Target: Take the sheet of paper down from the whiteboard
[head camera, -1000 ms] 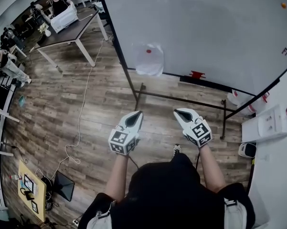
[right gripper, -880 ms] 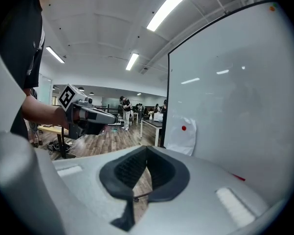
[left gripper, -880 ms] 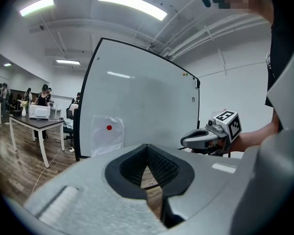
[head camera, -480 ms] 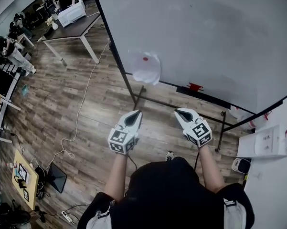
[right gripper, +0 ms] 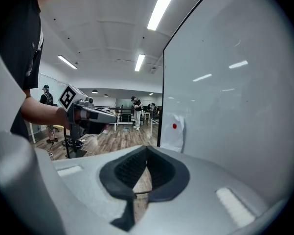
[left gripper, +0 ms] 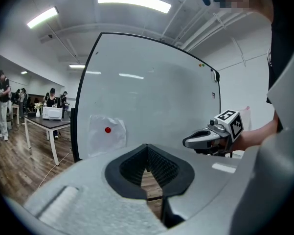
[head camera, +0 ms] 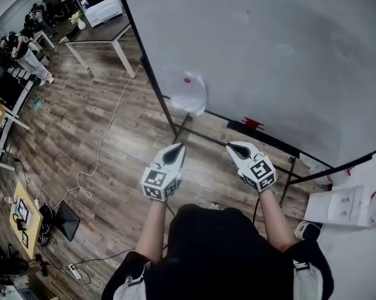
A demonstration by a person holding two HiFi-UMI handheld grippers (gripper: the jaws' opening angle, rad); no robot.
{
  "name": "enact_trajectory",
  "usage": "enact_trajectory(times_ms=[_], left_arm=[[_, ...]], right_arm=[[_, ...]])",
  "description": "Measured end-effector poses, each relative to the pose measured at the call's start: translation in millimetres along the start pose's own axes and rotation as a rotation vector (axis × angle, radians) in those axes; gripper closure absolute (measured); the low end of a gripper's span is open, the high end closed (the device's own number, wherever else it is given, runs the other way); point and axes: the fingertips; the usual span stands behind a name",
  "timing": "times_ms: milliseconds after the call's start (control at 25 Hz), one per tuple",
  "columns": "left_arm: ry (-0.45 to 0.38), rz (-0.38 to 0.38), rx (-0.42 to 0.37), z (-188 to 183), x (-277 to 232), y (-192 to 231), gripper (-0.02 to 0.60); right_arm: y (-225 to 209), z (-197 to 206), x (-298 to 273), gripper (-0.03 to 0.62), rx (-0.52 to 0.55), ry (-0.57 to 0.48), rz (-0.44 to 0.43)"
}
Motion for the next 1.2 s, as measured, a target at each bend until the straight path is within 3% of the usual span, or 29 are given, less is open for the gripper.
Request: enact_trajectory(times_ms=[480, 1200], left_arm=[[0.017, -0.031, 0.015, -1, -36, 34, 0.571], [0.001, 0.051, 0.066, -16, -124, 151, 0.571]], right_arm=[[-35, -2, -39, 0.591, -0.013, 0.006, -0.035], [-118, -35, -143, 0.591, 0.059, 0.068, 0.075]])
Point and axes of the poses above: the fingertips, and each gripper's own axes: x backward along the fingers, y to its left, z out of its underside, and after that the axes turned 1 degree about -x, right-handed
